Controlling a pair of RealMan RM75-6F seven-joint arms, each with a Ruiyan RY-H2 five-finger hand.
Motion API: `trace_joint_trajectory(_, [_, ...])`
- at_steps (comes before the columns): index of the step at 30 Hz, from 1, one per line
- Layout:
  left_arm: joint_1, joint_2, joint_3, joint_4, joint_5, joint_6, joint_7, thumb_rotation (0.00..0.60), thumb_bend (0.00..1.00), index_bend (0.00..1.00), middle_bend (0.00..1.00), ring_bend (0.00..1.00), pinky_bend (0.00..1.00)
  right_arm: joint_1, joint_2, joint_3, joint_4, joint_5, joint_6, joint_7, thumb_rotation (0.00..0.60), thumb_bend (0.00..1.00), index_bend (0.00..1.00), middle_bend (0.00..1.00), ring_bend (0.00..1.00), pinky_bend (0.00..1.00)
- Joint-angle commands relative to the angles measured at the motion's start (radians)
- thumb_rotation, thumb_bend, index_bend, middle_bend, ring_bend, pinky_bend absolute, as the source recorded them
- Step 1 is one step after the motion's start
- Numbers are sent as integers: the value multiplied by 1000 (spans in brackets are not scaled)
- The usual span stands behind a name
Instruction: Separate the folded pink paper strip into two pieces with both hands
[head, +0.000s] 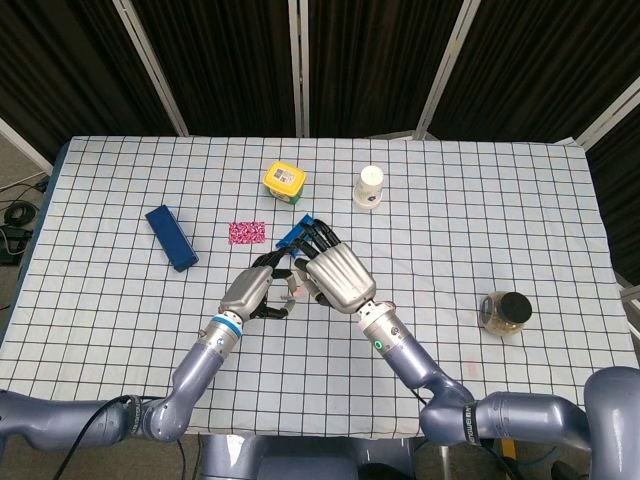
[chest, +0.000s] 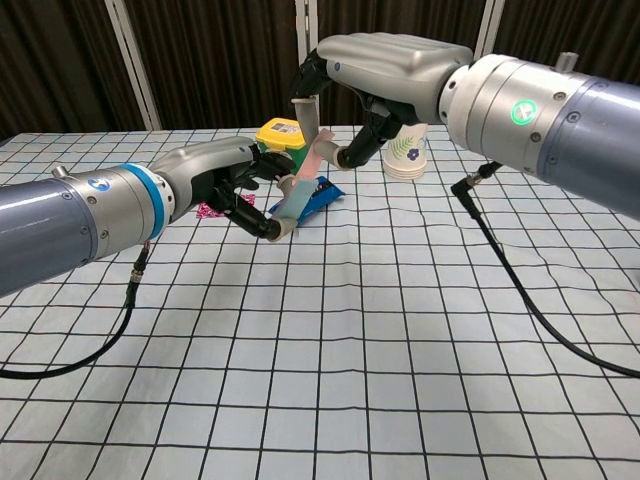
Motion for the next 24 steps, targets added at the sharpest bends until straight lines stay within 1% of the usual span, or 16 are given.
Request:
trace_joint_trajectory(1, [-5,1,-1,-4,-9,2,8,600,447,562,0,0,0,1,2,-2,0,-1,0,-1,600,435,740,216,0,0])
trace_joint_trajectory(14, [-8,-1,-2,-6,-34,19,18,600,455,643,0,0,0,-4,14,-8,-4,-16,4,19,600,434,742,217,0,0])
trace_joint_trajectory(24, [2,7,5,19,-40,17,5,600,459,666,0,0,0,-22,52,-13,-19,-50,20,52,600,434,745,220,0,0])
